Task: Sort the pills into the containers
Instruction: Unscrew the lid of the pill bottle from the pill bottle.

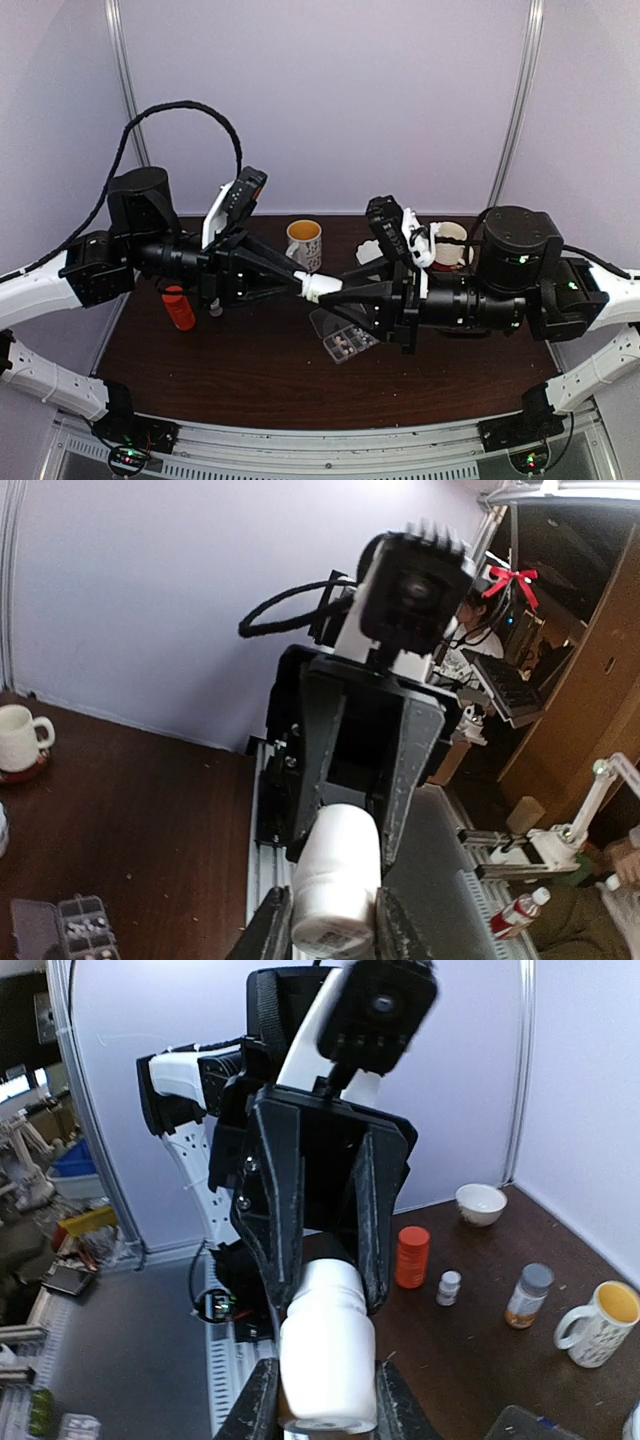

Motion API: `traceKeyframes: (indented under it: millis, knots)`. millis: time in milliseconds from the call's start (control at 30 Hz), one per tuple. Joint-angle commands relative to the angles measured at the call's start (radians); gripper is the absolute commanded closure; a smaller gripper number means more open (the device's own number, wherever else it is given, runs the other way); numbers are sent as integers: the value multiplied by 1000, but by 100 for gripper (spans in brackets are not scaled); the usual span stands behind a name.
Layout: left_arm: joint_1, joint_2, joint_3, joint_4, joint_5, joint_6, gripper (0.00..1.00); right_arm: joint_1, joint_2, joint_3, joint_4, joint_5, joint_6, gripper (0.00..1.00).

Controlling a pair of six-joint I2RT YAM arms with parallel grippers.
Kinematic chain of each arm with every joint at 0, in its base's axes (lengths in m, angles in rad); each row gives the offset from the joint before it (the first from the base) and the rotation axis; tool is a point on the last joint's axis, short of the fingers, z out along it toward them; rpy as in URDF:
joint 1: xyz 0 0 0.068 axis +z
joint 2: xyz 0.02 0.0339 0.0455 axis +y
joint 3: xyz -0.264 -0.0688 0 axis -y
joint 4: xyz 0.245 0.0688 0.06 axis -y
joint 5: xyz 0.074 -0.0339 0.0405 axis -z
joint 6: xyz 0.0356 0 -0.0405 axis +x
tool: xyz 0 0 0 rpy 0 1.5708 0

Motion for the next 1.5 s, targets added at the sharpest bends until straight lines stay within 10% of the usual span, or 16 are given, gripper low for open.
traceKeyframes:
  millis: [0,300,567,733,867,1467]
  knots:
    - [-3,30,61,-31,-28,-319,97,90,13,-38,0,267,-346,100]
    - [-3,58,-18,99,36,-599,100,248,98,-105,187,686,-789,100]
    - [-2,65,-81,243,63,-698,91,283,76,-194,291,724,-890,100]
    - [-3,6,-55,152,-20,-474,44,274,33,-158,181,629,-677,100]
    - [-3,-52,-44,48,-70,-293,28,275,-7,-184,169,588,-504,100]
    - [-25,-280,-236,22,-73,759,29,126,-48,-174,152,124,222,100]
